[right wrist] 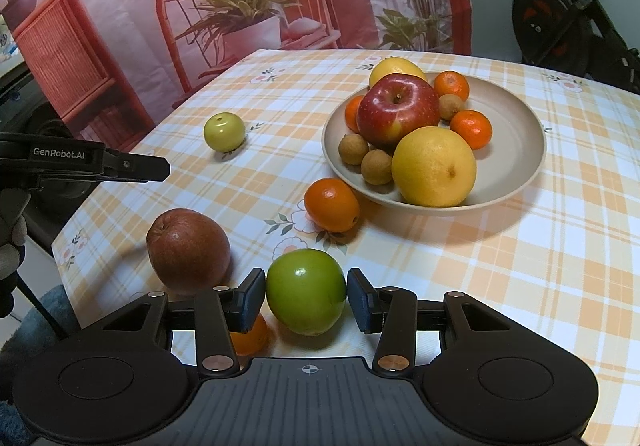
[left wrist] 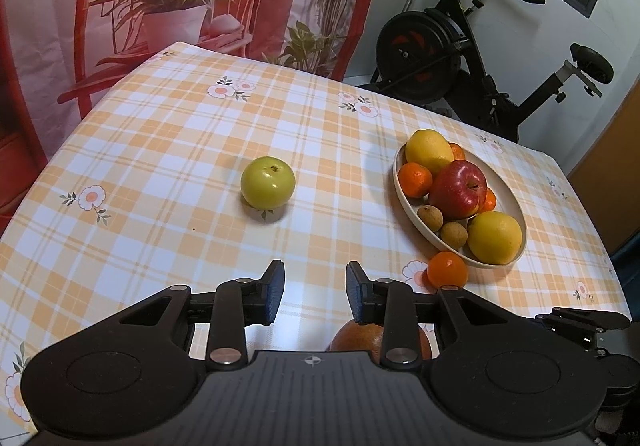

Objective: Organize fruits
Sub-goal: 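Close the right gripper around the large green apple, then lift the green apple toward the plate while the left gripper grasps the small yellow-green apple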

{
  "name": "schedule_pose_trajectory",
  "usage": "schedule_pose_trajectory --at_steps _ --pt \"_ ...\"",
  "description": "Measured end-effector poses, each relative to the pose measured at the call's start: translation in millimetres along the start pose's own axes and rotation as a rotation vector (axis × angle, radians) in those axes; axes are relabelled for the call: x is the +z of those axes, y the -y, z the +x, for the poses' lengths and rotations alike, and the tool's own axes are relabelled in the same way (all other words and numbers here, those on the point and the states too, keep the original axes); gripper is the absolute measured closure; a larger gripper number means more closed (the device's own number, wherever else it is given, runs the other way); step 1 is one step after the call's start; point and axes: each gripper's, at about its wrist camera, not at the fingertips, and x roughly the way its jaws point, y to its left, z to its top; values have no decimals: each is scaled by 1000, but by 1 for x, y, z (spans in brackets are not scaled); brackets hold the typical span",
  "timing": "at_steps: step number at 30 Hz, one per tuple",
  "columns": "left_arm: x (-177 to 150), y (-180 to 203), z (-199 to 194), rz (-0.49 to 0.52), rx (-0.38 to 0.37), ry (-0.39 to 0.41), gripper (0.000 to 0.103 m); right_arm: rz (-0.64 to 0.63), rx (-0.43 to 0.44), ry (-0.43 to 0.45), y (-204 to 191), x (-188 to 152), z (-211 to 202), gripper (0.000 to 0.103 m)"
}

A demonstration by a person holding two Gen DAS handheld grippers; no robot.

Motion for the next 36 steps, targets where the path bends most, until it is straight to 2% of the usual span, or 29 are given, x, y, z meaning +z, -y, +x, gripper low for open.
schedule_pose_trajectory --at_steps 12,18,33,36 --pt "0 1 -1 2 8 -6 67 -4 -14 11 2 1 -4 62" --pt "7 3 -6 14 8 13 67 -9 -35 44 7 4 -12 62" --pt "79 12 -36 86 30 183 67 -40 -89 170 23 33 -47 62" --pt "96 9 -39 92 43 213 63 -48 -108 201 27 42 -54 62"
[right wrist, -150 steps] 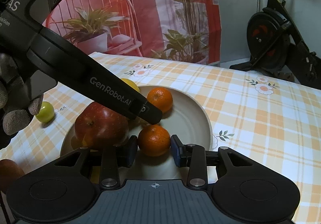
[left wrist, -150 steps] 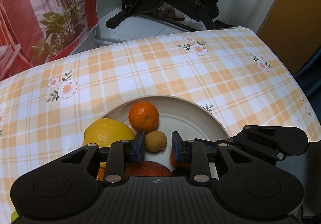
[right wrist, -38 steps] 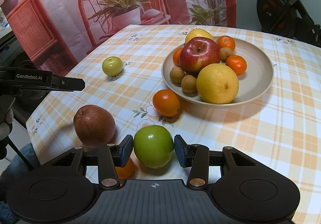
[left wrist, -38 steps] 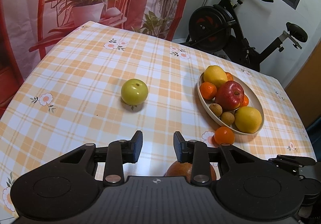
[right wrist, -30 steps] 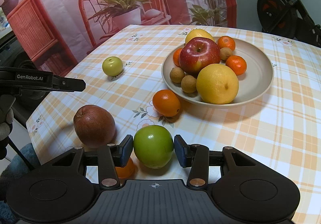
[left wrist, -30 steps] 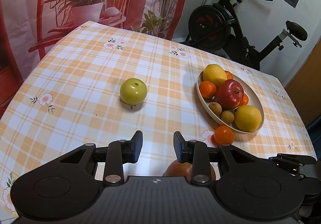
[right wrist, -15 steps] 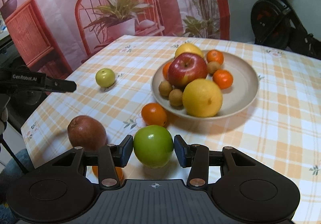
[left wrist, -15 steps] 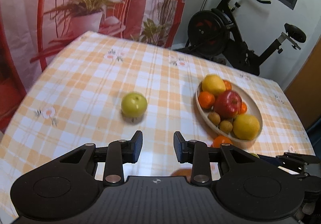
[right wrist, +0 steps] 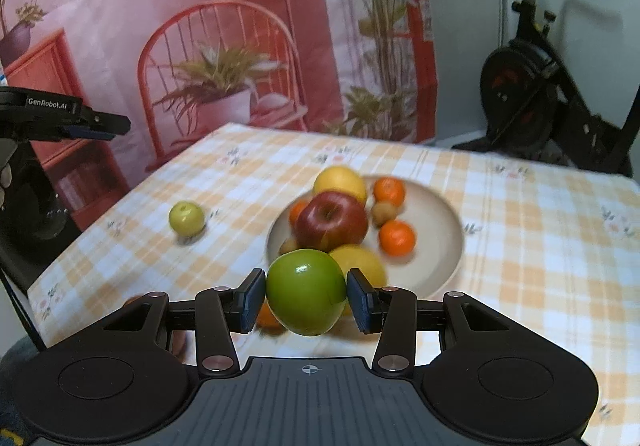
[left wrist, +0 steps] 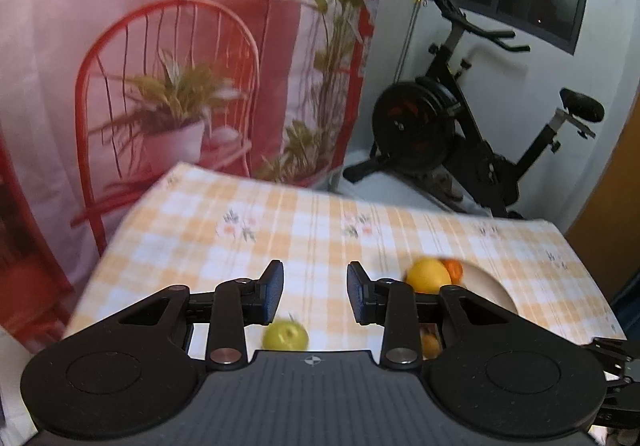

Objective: Organize fruits
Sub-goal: 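Lift the green apple toward the plate while the left gripper grasps the small yellow-green apple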

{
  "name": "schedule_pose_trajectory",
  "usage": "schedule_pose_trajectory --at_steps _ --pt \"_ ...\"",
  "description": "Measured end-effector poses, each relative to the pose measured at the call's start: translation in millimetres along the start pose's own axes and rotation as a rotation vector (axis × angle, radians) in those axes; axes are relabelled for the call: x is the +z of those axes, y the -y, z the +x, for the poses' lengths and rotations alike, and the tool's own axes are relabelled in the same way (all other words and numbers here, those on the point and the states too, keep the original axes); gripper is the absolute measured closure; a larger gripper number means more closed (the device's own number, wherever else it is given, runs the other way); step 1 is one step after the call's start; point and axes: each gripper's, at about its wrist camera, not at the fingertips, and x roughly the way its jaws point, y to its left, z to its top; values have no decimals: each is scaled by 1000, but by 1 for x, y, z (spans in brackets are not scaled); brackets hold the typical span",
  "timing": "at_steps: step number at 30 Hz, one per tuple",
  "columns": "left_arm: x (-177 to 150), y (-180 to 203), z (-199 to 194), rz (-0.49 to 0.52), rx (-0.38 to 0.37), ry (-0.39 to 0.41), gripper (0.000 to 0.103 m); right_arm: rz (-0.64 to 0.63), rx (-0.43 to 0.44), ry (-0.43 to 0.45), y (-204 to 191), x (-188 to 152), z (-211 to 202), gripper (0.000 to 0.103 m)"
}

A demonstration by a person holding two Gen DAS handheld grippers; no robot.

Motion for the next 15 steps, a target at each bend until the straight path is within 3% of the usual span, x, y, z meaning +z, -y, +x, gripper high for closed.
schedule_pose_trajectory --at_steps 2,4,10,15 --pt "7 -3 6 3 -2 -7 53 -1 -10 16 4 5 -2 62" --pt "8 -5 18 9 0 -33 49 2 -21 30 9 9 -3 62" --pt "-22 -10 72 50 15 -182 49 12 -40 30 20 10 1 62" --pt "-42 -23 105 19 34 -262 49 38 -58 21 30 5 2 62"
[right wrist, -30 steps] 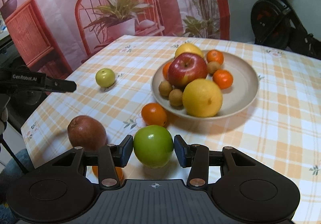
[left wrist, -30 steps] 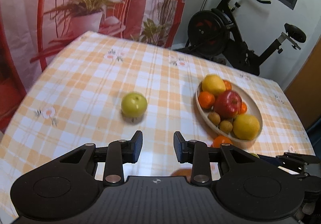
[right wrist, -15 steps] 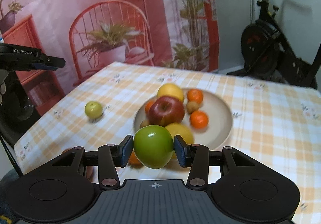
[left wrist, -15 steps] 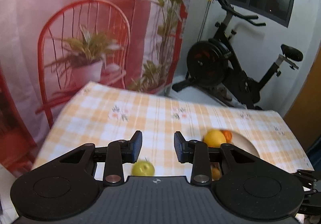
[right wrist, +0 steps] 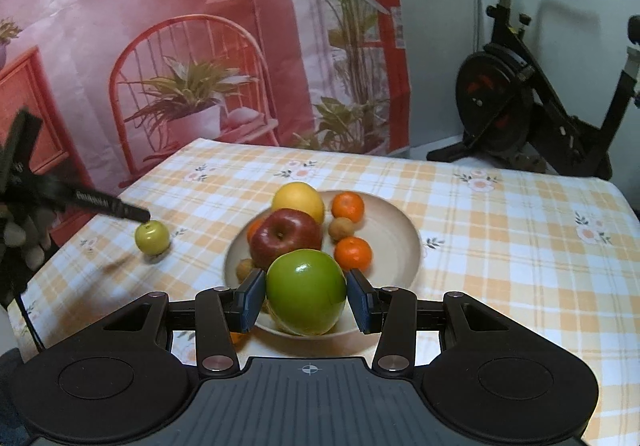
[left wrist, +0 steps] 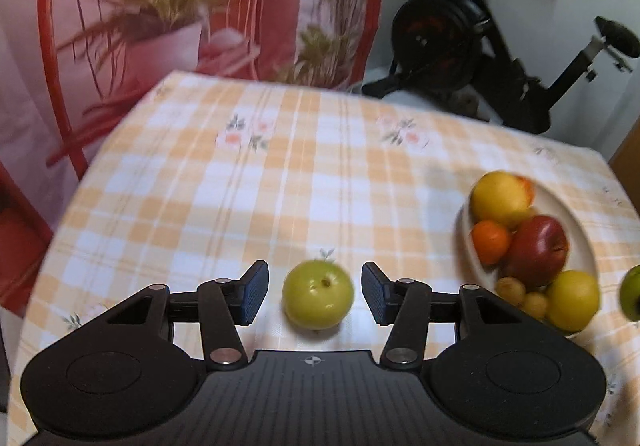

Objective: Organize fruits
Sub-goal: 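Lift the green apple toward the plate while the left gripper grasps the small yellow-green apple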

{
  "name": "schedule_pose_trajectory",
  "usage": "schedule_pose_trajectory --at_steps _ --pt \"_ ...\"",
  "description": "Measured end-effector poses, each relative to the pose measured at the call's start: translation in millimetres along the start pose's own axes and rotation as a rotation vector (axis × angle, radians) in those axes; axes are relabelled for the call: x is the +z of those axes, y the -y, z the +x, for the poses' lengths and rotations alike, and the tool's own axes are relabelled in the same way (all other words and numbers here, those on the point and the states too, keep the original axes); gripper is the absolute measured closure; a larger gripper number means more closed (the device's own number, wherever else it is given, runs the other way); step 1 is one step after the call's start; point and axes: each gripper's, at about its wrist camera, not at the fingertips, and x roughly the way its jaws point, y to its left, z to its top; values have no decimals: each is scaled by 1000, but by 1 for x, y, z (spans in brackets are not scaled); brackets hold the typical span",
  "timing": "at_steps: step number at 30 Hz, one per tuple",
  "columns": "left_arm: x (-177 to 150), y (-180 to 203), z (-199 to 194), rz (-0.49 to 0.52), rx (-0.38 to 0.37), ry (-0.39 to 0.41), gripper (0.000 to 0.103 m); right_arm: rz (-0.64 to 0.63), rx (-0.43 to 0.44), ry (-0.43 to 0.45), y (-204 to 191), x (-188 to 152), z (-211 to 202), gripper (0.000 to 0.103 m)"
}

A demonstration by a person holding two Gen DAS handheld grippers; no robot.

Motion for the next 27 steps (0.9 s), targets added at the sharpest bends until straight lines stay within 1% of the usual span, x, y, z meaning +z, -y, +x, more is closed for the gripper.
schedule_pose_trajectory --at_steps 4,5,13,15,16,20,27 --pt "1 -6 13 -35 0 -22 48 18 -17 7 8 -1 2 62" --pt "1 -5 16 -37 -2 -22 46 20 -19 7 10 0 4 62" --pt "1 4 27 -17 -32 -51 45 27 -19 4 13 1 9 62" --pt "-1 6 28 -13 -42 -53 48 31 -21 3 15 1 11 62" --pt "-1 7 28 -11 -52 -51 54 33 -21 2 15 1 12 62" --pt "-4 11 26 7 -44 -46 54 41 -25 3 17 -2 12 62" --pt "-6 13 19 12 -41 -47 55 48 -25 8 18 -6 10 62"
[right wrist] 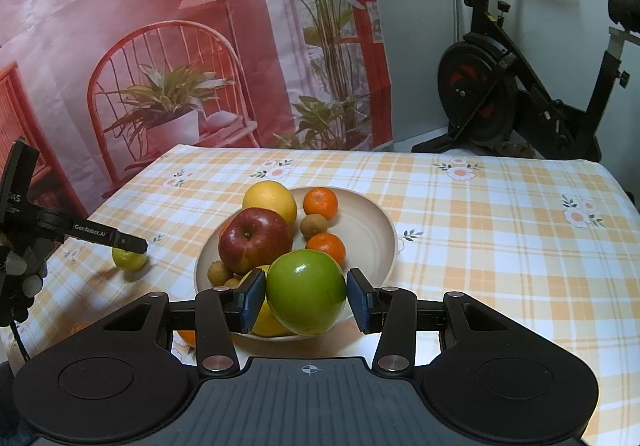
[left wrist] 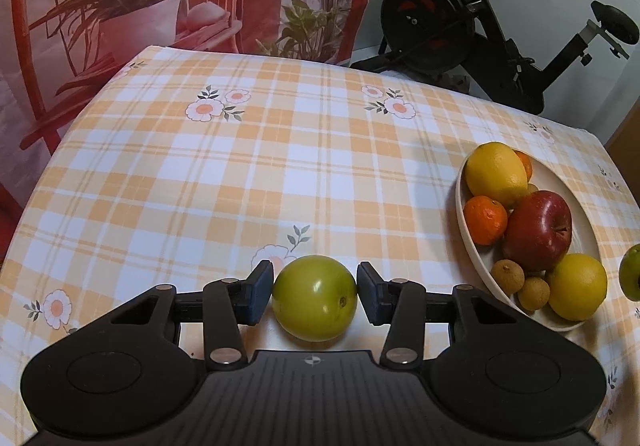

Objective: Organize fruits
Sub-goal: 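Lift the green apple toward the plate while the left gripper grasps the small yellow-green apple, then lower both apples onto the plate and open both grippers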

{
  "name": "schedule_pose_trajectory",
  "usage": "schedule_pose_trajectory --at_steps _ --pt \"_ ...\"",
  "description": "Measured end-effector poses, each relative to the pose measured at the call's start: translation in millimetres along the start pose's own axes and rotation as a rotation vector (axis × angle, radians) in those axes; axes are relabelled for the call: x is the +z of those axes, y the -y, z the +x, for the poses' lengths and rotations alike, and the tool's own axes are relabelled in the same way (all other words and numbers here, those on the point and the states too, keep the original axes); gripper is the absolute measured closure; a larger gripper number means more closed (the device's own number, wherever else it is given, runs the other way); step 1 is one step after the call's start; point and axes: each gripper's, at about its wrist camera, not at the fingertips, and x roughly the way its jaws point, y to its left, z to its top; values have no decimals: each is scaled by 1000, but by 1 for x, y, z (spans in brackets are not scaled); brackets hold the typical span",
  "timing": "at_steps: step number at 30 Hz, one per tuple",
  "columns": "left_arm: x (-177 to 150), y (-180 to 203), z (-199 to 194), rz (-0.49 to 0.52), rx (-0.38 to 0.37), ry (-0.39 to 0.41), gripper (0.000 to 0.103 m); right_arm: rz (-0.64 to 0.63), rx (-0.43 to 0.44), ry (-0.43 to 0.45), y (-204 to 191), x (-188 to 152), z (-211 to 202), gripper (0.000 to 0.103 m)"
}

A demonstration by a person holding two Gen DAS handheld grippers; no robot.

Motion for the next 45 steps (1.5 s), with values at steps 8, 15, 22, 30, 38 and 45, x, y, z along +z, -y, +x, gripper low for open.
schedule_pose_trajectory --at_steps 8,15,22,30,38,45 --pt "4 14 -15 27 -12 26 56 6 6 13 1 -2 -5 62" --pt "9 38 -29 70 -40 56 56 20 9 23 9 -4 -6 62" --pt "21 72 -41 120 -83 88 56 26 14 25 18 -6 -3 62" --pt "44 126 -34 201 -138 102 56 17 27 29 30 -2 13 62" --pt "62 169 -1 260 -177 64 56 20 49 -12 37 -1 45 62" --pt "73 186 24 283 -177 23 56 21 60 -39 36 0 66 62"
